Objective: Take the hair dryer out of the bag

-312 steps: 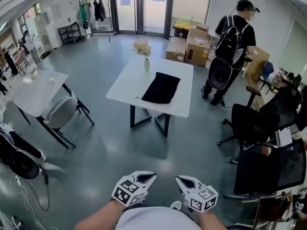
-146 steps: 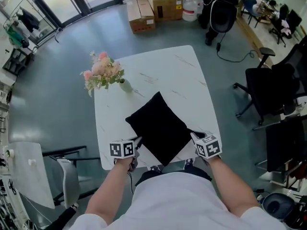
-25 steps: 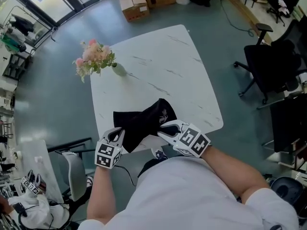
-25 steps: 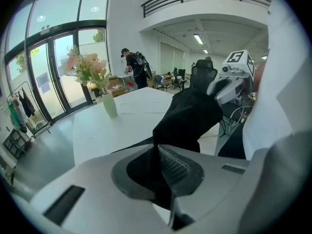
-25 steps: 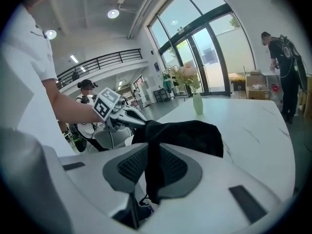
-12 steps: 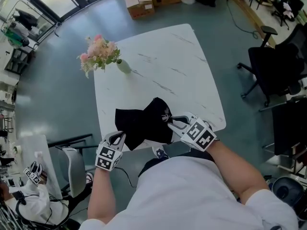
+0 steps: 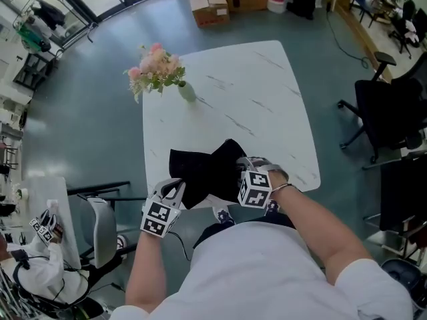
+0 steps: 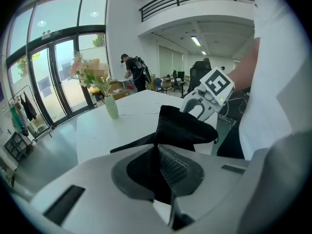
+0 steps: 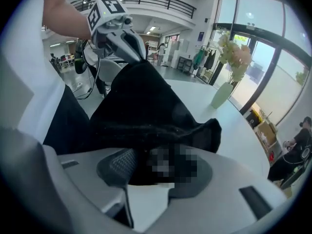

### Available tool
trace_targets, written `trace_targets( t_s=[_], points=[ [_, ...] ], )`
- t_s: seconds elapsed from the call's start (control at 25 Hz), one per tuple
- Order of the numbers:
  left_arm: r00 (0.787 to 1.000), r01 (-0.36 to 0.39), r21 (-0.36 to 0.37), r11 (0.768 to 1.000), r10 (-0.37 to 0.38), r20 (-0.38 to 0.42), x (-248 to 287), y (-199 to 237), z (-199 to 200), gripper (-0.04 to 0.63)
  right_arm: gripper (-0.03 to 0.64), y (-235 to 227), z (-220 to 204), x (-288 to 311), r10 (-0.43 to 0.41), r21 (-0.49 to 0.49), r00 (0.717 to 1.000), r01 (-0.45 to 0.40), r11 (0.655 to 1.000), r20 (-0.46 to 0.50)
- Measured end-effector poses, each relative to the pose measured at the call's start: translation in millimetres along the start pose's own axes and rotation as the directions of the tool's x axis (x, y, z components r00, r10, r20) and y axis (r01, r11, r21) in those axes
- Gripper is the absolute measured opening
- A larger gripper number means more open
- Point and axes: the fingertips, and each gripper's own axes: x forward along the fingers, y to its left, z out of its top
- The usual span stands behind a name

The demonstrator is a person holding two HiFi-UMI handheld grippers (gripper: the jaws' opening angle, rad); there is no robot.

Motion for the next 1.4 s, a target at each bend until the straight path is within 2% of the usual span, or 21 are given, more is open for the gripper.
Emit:
trace_targets(
  t_s=[0.16,0.36,0.64,0.72,0.76,0.8,0.88,0.96,1.04,1.08,1.16,1.24,1.32,1.4],
  points=[
    [0.999,-0.006,0.008,1.000,0.006,0.035,-6,0,10,0.034,0.206,-8,5,7,0.003,0.010,1.000,-0.003,1.000,-0.002],
    [0.998,0.001,-0.002,1.000,0.000,0.067,-13,0,19,0.034,0.259,-12,9,10,-0.009,-0.057,0.999,0.007,0.998,-0.037],
    [0.989,0.069,-0.011,0.998,-0.066,0.133,-15,-10,38,0.034,0.249,-9,7,22,0.130,0.016,0.990,-0.129,0.992,-0.055],
    [0.980,0.097,-0.043,0.994,-0.088,0.176,-18,-9,42,0.042,0.250,-9,6,24,0.157,0.050,0.986,-0.155,0.987,-0.050],
    [0.975,0.099,-0.074,0.992,-0.082,0.205,-22,-5,44,0.101,0.250,-10,6,24,0.168,0.065,0.985,-0.165,0.984,-0.045],
    [0.971,0.092,-0.114,0.989,-0.064,0.229,-26,3,45,0.157,0.247,-9,5,23,0.177,0.076,0.983,-0.174,0.982,-0.040],
    [0.977,0.050,-0.208,0.977,-0.005,0.213,-31,23,34,0.176,0.238,-8,2,19,0.199,0.100,0.980,-0.195,0.976,-0.025],
    [0.996,0.006,-0.315,0.949,0.022,0.086,-24,40,0,0.176,0.229,-7,0,14,0.222,0.141,0.975,-0.220,0.965,0.005],
    [0.998,0.003,-0.433,0.901,-0.032,-0.060,-11,39,-41,0.176,0.204,-6,0,9,0.246,0.214,0.968,-0.253,0.944,0.056],
    [0.993,0.011,-0.490,0.872,-0.068,-0.100,-5,34,-57,0.178,0.198,-5,0,6,0.257,0.258,0.962,-0.272,0.927,0.088],
    [0.987,0.021,-0.586,0.810,-0.109,-0.114,4,23,-77,0.181,0.221,-7,2,3,0.265,0.326,0.954,-0.297,0.898,0.140],
    [0.989,0.016,-0.654,0.756,-0.110,-0.102,12,17,-86,0.181,0.222,-10,4,4,0.243,0.339,0.960,-0.278,0.899,0.143],
    [0.991,-0.001,-0.694,0.720,-0.092,-0.097,18,17,-90,0.181,0.222,-10,7,8,0.227,0.307,0.968,-0.250,0.918,0.109],
    [0.992,0.009,-0.719,0.695,-0.096,-0.080,21,18,-90,0.173,0.230,-7,12,13,0.221,0.265,0.973,-0.230,0.936,0.063]
  ],
)
